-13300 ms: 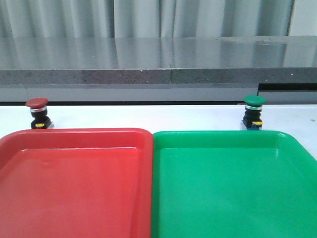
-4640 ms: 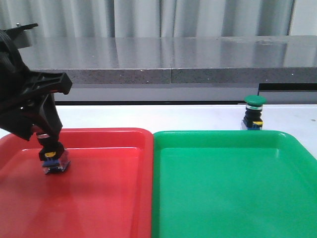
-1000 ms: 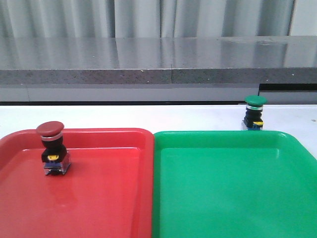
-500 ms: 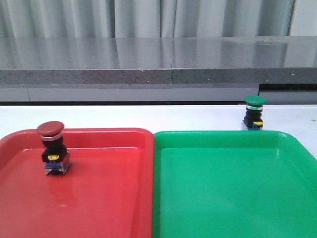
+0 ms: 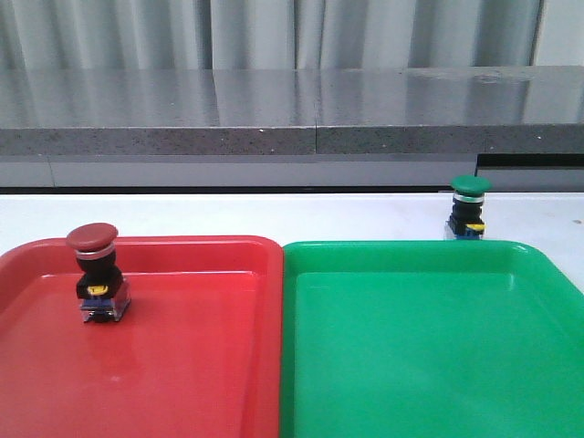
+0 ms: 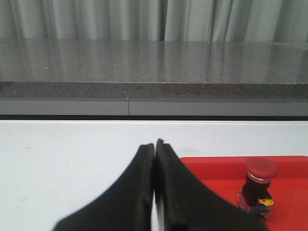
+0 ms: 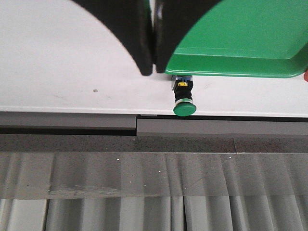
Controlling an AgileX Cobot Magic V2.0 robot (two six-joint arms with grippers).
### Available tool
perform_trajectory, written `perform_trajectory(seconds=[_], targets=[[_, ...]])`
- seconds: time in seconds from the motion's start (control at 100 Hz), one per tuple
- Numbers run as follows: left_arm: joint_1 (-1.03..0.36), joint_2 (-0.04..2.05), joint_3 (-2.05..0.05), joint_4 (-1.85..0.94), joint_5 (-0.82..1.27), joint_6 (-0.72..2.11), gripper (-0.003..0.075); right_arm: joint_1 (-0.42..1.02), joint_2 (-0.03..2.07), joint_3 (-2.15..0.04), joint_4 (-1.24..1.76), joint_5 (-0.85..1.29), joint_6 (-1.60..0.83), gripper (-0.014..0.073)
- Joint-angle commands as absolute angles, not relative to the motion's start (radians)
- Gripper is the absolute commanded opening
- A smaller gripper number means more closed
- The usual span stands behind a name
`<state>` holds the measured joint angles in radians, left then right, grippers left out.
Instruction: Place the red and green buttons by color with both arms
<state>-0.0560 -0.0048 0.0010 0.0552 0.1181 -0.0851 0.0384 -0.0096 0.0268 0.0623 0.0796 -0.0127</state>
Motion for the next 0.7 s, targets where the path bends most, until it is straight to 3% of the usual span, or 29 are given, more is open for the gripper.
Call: perform_trajectory(seconds=[0.0,0.69], targets=[[-0.054,-0.036,0.044,0.055,0.035,-0.093,-0.0019,0.04,-0.012,0.013,0.064,-0.005,-0.014,-0.0067],[-0.054,-0.036,0.044,0.055,0.035,-0.093,-0.0019,0.04,-0.012,0.011,0.064,-0.043,-0.014,-0.0067]])
